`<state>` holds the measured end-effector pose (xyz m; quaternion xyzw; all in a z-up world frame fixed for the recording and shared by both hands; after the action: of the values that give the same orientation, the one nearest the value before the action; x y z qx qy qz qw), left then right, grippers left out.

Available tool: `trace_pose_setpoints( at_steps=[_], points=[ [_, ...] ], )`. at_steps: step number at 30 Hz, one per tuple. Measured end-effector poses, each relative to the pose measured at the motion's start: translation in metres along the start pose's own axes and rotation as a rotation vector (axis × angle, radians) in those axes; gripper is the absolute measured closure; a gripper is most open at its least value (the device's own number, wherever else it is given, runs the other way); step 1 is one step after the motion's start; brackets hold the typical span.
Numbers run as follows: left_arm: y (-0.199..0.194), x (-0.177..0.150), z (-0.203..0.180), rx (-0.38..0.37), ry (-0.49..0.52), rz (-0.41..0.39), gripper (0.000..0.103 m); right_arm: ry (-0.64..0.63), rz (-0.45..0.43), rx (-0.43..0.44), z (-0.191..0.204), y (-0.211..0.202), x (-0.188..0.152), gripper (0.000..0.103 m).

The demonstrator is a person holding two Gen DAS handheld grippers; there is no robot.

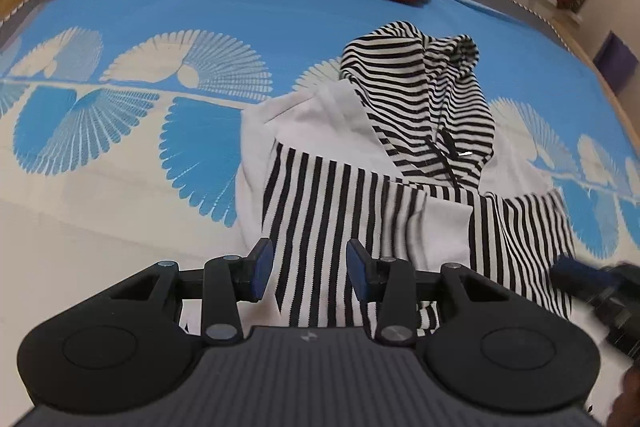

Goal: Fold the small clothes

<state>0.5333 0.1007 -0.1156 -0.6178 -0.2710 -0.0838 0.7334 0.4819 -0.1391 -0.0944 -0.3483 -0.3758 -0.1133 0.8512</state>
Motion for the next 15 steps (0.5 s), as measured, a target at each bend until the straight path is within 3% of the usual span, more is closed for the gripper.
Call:
trace_pose_setpoints(
  at_steps=[4, 9, 11, 13, 15],
  points=[
    [0.001, 0.000, 0.000, -0.026, -0.034, 0.020, 0.058, 0.187, -0.102, -0.157, -0.035, -0.051, 0.034, 0.068],
    [0.003, -0.006, -0.023, -0.044, -0.002, 0.022, 0.060, 0.307, -0.196, -0.185, -0.060, -0.082, 0.014, 0.066],
    [0.006, -0.010, -0.040, -0.060, 0.034, 0.018, 0.066, 0.357, -0.134, -0.254, -0.078, -0.071, -0.003, 0.065],
    [0.007, -0.014, -0.059, -0.077, 0.070, 0.010, 0.076, 0.417, -0.106, -0.245, -0.091, -0.060, -0.013, 0.065],
    [0.009, -0.018, -0.079, -0.102, 0.099, -0.002, 0.076, 0.438, -0.085, -0.254, -0.101, -0.056, -0.018, 0.065]
  ],
)
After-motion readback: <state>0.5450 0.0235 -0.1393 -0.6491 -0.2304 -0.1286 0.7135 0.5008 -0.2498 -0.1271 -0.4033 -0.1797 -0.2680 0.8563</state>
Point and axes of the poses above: each gripper's, at about its wrist camera, not at the fingertips, and y roughly the way its jaws point, z to its left, x to its top, the point moved 10 cm from there along y, roughly the way its jaws point, and after that the axes turned 14 degrees about x, right-handed, at the moved point
